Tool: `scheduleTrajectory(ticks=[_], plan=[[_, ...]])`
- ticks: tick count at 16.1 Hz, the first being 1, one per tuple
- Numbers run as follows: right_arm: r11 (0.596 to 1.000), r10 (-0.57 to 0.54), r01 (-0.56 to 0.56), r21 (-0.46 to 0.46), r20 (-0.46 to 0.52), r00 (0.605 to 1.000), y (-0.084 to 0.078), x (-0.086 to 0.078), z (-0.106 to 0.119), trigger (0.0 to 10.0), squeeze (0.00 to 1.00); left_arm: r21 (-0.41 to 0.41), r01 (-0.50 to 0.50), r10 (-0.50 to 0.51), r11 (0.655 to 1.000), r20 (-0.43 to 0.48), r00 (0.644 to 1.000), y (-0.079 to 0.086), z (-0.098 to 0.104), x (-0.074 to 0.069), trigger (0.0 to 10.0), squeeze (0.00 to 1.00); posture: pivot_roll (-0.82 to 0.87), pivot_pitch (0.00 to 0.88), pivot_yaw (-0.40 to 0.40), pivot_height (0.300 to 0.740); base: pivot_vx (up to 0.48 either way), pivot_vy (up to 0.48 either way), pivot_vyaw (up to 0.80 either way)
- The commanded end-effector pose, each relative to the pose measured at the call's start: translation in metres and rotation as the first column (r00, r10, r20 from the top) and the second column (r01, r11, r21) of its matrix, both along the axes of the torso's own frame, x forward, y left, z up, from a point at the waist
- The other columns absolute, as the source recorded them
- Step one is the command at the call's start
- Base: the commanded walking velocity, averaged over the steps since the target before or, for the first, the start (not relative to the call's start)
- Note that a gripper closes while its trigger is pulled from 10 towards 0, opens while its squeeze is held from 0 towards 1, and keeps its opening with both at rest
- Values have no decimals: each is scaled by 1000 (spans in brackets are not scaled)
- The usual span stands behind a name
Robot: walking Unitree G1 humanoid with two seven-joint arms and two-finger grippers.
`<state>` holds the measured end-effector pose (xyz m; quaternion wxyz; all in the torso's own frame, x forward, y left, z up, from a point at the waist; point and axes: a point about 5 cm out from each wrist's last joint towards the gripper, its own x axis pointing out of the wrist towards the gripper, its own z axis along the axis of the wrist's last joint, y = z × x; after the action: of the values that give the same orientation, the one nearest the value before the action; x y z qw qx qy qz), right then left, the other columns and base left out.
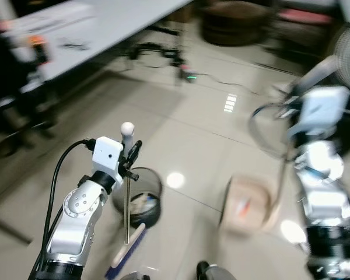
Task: Sweep floor
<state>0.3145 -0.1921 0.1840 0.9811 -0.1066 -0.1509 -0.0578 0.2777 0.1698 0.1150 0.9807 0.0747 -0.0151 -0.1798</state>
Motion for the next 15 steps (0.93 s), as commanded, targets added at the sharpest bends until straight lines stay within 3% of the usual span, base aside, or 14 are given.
scheduleTrajectory(ticks=[1, 6, 8, 10, 11, 15], plan=[[1000, 21, -21, 1, 50, 999, 5, -2, 12, 10000, 0, 12, -27, 27, 1000, 25, 999, 4, 5, -1, 10000, 0, 3, 74, 22, 740, 0, 0, -800], [996, 72, -70, 47, -51, 996, 19, -6, -4, 10000, 0, 19, -105, 104, 994, 35, 994, 14, 8, -6, 10000, 0, 9, 105, 8, 740, 0, 0, -800], [988, 131, -120, 95, -120, 984, 24, -10, -17, 10000, 0, -1, -142, 142, 990, 60, 988, 13, 14, -1, 10000, 0, 2, 109, 9, 740, 0, 0, -800], [979, 133, -102, 175, -171, 976, 25, -14, -31, 10000, 0, 5, -163, 162, 987, 99, 982, 9, 21, 6, 10000, 0, -1, 111, 7, 740, 0, 0, -800], [969, 137, -97, 225, -170, 976, 24, -16, -33, 10000, 0, 22, -168, 164, 986, 121, 979, 7, 24, 9, 10000, 0, -1, 111, 7, 740, 0, 0, -800], [980, 138, -121, 160, -100, 985, 25, -14, -23, 10000, 0, 39, -191, 184, 981, 138, 973, 7, 27, 15, 10000, 0, -3, 104, 17, 740, 0, -163, -517]])
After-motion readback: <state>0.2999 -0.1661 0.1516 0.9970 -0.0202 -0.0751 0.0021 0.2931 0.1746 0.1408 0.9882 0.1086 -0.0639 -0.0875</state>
